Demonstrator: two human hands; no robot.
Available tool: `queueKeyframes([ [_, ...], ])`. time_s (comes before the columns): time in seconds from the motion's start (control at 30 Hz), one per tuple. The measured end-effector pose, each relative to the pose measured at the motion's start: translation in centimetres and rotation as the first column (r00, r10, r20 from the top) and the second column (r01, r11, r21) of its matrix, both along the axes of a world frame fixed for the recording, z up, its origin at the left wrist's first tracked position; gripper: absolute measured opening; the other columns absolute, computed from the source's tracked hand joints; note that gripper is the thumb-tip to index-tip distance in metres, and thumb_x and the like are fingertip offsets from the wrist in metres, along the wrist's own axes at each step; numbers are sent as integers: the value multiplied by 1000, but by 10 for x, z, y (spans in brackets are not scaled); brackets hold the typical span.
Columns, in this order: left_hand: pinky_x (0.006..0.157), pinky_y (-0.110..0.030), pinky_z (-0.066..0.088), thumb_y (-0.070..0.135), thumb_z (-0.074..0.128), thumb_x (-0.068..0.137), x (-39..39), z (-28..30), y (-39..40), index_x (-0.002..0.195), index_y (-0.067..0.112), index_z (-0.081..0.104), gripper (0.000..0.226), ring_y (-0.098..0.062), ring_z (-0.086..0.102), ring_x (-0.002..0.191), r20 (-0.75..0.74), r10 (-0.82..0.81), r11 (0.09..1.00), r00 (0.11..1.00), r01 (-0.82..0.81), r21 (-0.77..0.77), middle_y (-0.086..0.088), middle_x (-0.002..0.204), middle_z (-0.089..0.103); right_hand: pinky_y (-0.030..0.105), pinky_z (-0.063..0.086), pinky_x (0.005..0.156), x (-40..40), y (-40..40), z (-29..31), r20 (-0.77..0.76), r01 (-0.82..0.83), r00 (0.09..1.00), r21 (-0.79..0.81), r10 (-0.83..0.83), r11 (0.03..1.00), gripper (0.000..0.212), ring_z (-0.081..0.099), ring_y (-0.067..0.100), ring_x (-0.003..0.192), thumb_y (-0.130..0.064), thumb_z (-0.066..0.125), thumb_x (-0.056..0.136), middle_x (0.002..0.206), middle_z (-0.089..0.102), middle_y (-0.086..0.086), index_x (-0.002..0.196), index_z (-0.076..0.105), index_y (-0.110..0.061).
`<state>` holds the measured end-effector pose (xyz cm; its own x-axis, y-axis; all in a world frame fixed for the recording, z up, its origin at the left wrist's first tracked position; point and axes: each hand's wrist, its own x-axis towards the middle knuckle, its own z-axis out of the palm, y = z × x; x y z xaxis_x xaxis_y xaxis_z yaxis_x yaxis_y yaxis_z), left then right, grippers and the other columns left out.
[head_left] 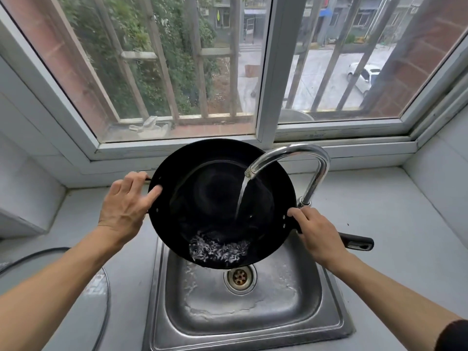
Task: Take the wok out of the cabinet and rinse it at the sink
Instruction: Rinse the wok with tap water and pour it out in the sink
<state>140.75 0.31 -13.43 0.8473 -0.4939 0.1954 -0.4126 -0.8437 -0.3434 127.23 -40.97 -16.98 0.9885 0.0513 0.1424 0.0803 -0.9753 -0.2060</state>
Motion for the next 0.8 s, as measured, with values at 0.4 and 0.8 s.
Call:
queueKeyframes([
  [0.4,85,-50,38,-11,75,46,-9,17,24,118,15,60,79,-43,45,116,32,49,998,998,-50,38,-24,124,50,42,49,58,27,17,-8,56,-25,998,1,25,1000,59,57,32,72,9,73,61,87,60,7,111,58,-18],
  [0.8,91,-55,41,-20,66,41,-8,38,40,110,9,62,75,-46,45,112,83,15,998,996,-19,53,-27,121,48,37,49,63,37,41,-30,-6,-34,999,100,35,994,59,56,28,78,8,70,66,95,59,4,115,53,-21],
])
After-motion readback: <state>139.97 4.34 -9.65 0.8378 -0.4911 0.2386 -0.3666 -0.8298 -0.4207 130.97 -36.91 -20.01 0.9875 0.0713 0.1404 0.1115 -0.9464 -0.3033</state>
